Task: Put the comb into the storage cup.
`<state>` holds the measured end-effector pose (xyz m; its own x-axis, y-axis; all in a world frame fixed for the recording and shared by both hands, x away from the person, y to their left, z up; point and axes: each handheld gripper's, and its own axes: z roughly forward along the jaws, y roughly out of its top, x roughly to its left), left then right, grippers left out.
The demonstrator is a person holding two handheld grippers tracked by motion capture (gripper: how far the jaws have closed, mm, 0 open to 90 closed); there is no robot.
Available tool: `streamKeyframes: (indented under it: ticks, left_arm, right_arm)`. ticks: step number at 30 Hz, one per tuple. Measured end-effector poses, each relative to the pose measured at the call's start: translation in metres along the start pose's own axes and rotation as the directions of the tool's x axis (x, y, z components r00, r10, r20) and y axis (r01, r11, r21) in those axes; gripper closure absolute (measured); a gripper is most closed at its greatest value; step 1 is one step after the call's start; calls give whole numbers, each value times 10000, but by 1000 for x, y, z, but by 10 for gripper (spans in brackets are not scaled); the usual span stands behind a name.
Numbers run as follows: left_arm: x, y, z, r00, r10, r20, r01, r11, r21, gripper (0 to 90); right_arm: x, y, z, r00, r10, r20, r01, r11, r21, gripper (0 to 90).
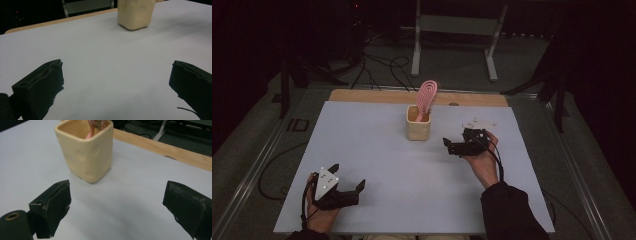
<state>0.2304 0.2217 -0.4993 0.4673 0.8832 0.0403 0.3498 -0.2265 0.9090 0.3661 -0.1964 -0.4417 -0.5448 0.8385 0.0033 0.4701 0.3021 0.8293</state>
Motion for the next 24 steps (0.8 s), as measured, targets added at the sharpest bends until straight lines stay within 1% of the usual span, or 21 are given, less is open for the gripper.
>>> streamKeyframes:
  ticks: [1,5,8,12,15,21,24]
  left_arm:
    - [0,0,0,10000,-1,-2,1,10000,1,0]
    - [-1,0,1,10000,2,-12,-2,10000,25,0]
    - [0,1,0,10000,11,-22,-11,10000,-6,0]
    - [0,1,0,10000,-54,-59,54,10000,-30,0]
    - [0,2,1,9999,-66,-79,66,10000,-22,0]
    - [3,4,-1,9997,-110,-199,108,9999,-80,0]
    - [3,6,-1,9997,-146,-211,144,9998,-120,0]
  right_arm:
    - [0,-2,-3,10000,-28,-2,28,10000,-32,77]
    - [-2,-7,-13,9995,213,-237,-219,9994,-267,77]
    - [-2,-12,-20,9998,135,-167,-142,9990,-420,77]
    - [-2,-22,-25,9998,-4,-192,-2,9996,-270,77]
    - [-4,-29,-29,9996,43,-264,-50,9997,-255,77]
    - [-4,-42,-40,9996,-32,-275,19,9989,-461,77]
    - [-5,-49,-46,9991,22,-427,-40,9991,-415,77]
